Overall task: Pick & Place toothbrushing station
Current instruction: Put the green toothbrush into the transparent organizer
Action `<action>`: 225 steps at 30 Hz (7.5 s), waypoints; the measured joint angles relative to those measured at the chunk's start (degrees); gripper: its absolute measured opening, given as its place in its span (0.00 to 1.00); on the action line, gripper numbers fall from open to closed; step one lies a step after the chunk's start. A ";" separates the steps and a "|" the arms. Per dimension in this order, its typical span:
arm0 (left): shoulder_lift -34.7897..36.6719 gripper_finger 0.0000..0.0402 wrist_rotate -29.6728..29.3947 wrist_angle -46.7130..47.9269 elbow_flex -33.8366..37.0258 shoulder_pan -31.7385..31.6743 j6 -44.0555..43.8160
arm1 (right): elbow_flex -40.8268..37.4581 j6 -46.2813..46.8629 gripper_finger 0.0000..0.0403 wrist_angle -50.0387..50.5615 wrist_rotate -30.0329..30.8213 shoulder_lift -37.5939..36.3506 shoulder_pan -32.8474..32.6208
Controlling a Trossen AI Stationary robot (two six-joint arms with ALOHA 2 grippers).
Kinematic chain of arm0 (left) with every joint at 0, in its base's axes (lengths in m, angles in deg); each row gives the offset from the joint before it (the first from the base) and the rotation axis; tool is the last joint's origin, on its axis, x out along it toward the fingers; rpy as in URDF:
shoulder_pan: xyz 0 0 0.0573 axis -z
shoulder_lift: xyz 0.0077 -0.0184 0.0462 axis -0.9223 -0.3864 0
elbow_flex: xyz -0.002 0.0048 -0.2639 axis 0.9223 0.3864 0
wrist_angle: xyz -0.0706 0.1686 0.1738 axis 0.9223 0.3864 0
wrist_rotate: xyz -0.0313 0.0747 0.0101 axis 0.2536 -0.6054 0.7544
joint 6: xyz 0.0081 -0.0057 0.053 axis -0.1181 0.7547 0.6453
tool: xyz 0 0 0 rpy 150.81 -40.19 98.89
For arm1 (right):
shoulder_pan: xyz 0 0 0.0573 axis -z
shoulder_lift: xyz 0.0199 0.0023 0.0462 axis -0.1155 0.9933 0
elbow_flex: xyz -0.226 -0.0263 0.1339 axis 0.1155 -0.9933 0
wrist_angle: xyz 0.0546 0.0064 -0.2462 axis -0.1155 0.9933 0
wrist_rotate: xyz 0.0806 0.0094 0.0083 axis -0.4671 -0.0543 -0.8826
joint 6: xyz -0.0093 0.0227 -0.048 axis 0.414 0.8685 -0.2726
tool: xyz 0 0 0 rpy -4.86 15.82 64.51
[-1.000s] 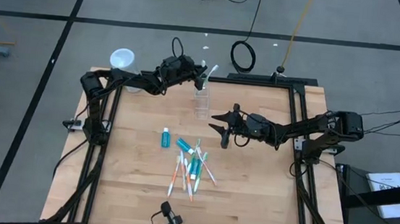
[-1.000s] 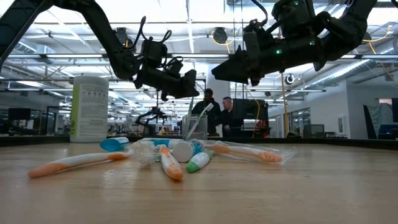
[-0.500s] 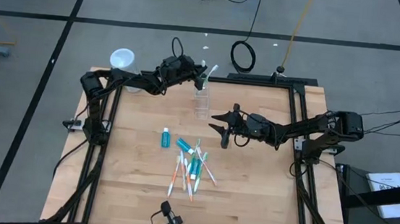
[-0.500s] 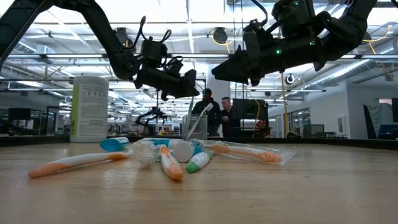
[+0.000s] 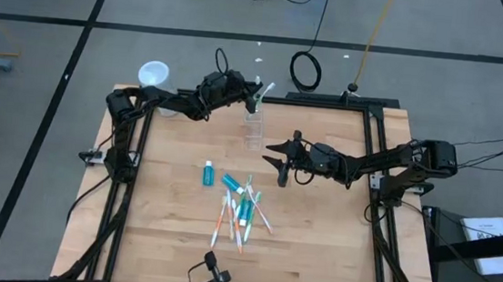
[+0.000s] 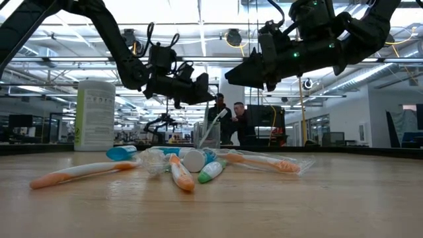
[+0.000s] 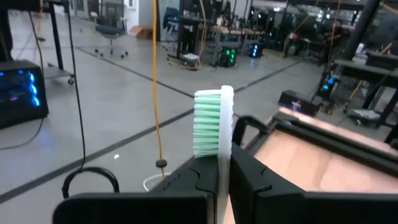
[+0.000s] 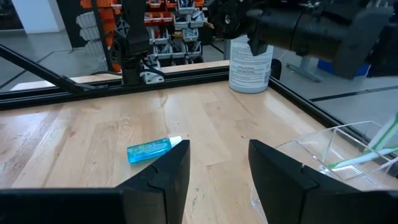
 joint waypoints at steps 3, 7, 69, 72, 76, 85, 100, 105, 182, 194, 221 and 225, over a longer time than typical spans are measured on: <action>0.05 0.03 0.15 0.03 -0.01 -0.29 -0.19 | 0.00 0.00 0.39 0.00 0.00 0.00 0.00; 0.05 0.03 0.50 0.11 -0.01 -0.15 -0.21 | 0.00 0.00 0.39 0.00 0.00 0.00 0.00; 0.36 0.64 1.06 7.76 -0.05 0.93 -3.21 | 0.00 0.00 0.39 0.00 -0.18 0.00 -0.02; 0.73 0.69 1.15 8.16 -0.05 1.08 -4.30 | 0.00 -0.01 0.39 0.00 -0.20 0.00 -0.02; 2.04 0.71 1.15 9.86 -0.05 1.12 -4.74 | 0.00 -0.02 0.39 0.02 -0.20 0.00 -0.01; 6.86 0.71 2.95 11.75 -0.05 1.48 -8.11 | 0.00 -0.02 0.39 0.02 -0.20 0.00 0.00; 7.87 0.71 3.69 9.83 -0.05 4.28 -11.90 | 0.00 0.00 0.39 -0.46 -0.20 0.00 -0.02; 7.87 0.71 7.68 8.91 -0.05 3.94 -14.47 | 0.00 0.00 0.39 -0.46 -0.20 0.00 -0.04; 35.26 0.71 -30.74 57.42 -0.03 16.84 6.02 | 0.00 1.26 0.39 0.52 -0.37 0.02 -0.17; 34.63 0.71 -29.84 55.90 -0.02 35.25 4.08 | 0.00 3.80 0.39 2.84 -11.54 0.11 -3.51; 34.63 0.71 -33.54 7.01 22.87 37.05 17.23 | 22.86 13.88 0.38 41.29 -7.71 20.44 -18.99; 34.65 0.71 -33.56 5.90 22.59 35.74 18.46 | 23.78 16.23 0.39 46.96 -7.32 19.31 -18.31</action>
